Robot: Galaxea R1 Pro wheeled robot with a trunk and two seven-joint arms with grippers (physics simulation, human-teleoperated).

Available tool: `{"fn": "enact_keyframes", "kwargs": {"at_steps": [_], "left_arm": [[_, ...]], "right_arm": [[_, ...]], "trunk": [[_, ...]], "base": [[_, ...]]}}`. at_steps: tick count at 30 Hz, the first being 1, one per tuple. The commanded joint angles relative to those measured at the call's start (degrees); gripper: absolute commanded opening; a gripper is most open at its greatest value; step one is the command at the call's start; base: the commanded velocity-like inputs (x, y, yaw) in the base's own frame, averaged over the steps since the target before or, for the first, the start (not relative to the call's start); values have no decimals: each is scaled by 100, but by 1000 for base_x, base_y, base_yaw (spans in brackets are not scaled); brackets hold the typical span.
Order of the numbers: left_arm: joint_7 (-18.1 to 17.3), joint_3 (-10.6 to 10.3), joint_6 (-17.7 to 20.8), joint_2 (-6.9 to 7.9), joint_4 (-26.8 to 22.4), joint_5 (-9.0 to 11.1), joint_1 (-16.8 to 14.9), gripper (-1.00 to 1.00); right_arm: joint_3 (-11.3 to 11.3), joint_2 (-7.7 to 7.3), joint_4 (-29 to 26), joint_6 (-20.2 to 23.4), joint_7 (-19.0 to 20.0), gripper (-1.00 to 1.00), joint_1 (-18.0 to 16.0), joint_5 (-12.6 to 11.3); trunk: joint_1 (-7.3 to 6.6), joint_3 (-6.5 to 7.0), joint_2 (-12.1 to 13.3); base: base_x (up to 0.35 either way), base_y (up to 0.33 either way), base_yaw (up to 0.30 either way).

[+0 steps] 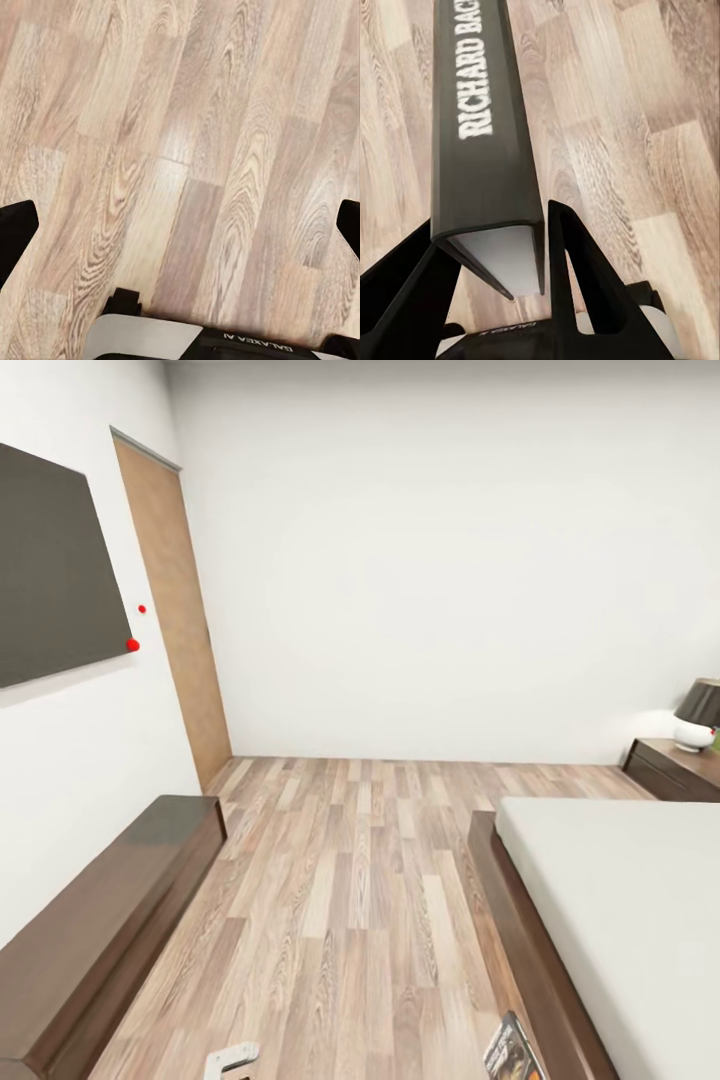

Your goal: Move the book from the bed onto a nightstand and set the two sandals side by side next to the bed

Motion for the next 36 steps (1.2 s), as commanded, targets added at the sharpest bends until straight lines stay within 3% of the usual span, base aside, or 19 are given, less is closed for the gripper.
{"fn": "enact_keyframes", "kwargs": {"at_steps": [1,26,36], "left_arm": [[10,15,-20,-2,8,23,-6,100],[10,15,-20,-20,10,25,-3,100],[10,15,-21,-20,12,28,-6,100]], "right_arm": [[36,-1,30,-25,20,-100,-7,-38],[36,-8,114,-28,3,-100,9,-22],[36,-8,435,-28,2,-100,17,-22]], "trunk": [[6,-11,-10],[6,-11,-10],[6,-11,-10]], "base": [[331,0,0],[331,0,0],[332,0,0]]}}
